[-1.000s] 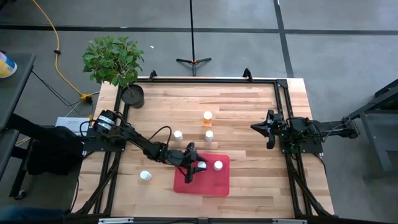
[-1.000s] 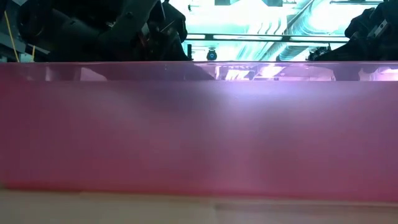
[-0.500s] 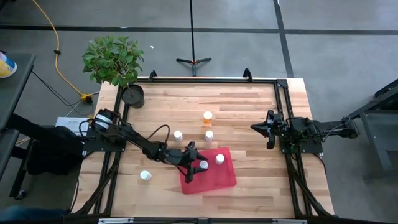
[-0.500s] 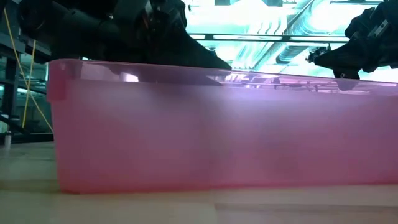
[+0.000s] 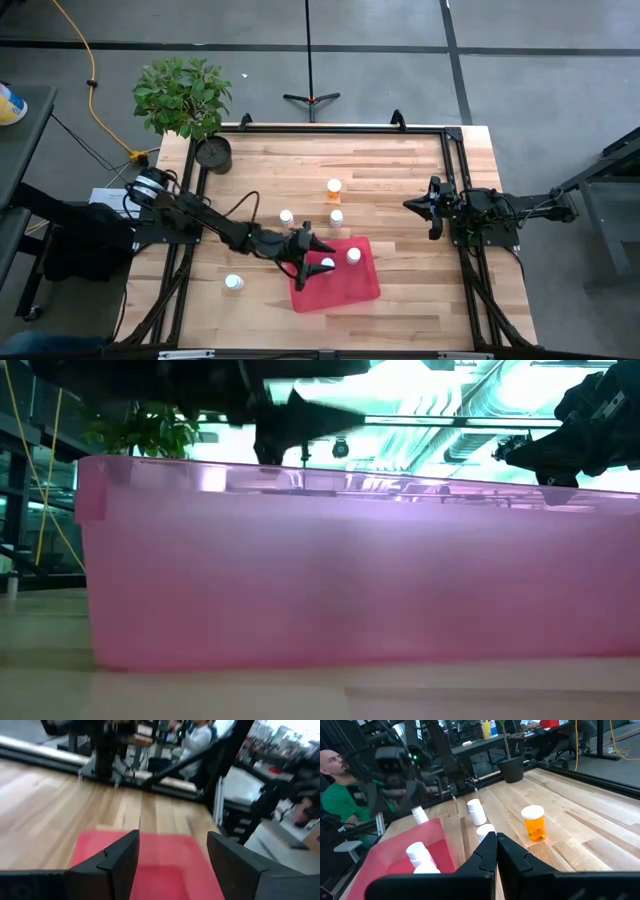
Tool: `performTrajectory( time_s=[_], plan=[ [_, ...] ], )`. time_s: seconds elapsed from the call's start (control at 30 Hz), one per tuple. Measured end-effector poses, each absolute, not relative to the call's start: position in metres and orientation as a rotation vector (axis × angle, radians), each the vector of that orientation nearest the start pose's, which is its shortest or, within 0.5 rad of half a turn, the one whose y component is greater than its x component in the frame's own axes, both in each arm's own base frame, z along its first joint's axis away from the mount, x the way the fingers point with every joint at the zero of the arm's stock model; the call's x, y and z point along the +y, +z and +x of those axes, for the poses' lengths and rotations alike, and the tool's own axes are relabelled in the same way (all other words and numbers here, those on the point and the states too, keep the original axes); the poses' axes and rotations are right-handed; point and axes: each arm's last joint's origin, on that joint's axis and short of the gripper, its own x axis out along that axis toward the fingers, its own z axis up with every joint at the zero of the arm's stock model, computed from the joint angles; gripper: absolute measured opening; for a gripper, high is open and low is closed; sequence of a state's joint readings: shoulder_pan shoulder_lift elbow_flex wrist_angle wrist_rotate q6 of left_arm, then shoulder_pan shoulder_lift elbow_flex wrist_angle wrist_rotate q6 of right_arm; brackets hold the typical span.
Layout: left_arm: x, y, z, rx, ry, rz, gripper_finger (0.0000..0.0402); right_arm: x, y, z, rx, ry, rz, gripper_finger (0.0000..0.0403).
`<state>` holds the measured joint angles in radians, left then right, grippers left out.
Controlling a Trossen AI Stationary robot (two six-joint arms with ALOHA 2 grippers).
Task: Pick and place pill bottles into a basket
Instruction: Put the white pill bottle into the bin
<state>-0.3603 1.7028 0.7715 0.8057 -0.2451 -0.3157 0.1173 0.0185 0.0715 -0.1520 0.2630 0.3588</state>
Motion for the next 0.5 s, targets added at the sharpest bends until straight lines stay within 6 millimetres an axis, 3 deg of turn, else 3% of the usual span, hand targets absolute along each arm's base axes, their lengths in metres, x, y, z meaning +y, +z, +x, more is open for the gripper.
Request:
performTrajectory(
  time_s=[0.37, 0.5],
  plan=[
    [-0.106, 0.247, 0.304, 0.014, -0.102, -0.316, 0.0264, 0.004, 0.172, 0.093, 0.072, -0.151, 0.339, 0.0],
    [-0.104, 0.261, 0.298, 0.123, -0.085, -0.281, 0.0264, 0.004, 0.172, 0.093, 0.075, -0.141, 0.34, 0.0]
  ],
)
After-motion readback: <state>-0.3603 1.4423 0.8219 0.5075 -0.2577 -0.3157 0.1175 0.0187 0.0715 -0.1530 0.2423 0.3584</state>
